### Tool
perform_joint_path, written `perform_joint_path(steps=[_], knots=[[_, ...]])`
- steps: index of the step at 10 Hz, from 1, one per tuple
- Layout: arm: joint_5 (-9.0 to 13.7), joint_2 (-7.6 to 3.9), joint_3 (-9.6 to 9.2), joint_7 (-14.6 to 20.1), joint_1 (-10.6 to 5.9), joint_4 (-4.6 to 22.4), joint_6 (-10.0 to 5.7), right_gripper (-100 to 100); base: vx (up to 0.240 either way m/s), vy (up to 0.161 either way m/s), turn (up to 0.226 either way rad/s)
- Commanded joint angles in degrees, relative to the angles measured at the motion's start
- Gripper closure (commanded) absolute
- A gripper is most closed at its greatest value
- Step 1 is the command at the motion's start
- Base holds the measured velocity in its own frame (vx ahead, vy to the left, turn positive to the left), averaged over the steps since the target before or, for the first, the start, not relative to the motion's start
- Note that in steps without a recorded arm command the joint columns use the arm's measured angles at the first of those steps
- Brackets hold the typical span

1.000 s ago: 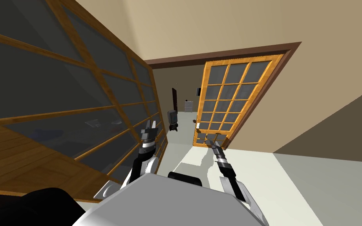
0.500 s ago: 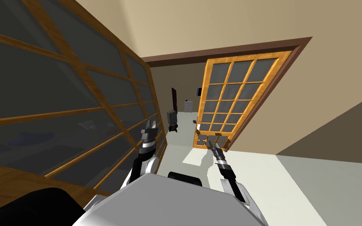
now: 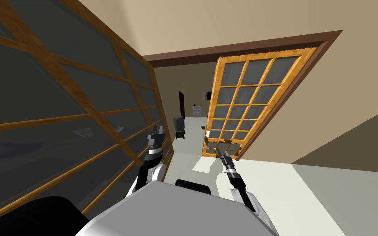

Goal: Pull the door open

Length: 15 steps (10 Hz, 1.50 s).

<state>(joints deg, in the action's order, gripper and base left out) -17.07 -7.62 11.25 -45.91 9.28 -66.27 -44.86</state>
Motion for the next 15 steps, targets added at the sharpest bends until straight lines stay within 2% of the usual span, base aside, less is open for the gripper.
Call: perform_joint_path(steps=[1, 10, 15], knots=[[-0.6, -0.19, 0.38, -1.9, -0.79, 2.3, -0.78, -100, 0.101, 0.016, -0.007], [-3.6, -0.62, 1.98, -10.2, -3.78, 12.3, -4.01, -100, 0.098, 0.007, -0.007], [-5.9, -0.89, 3.15, -16.2, -5.95, 19.5, -6.37, -100, 0.154, 0.012, -0.009]])
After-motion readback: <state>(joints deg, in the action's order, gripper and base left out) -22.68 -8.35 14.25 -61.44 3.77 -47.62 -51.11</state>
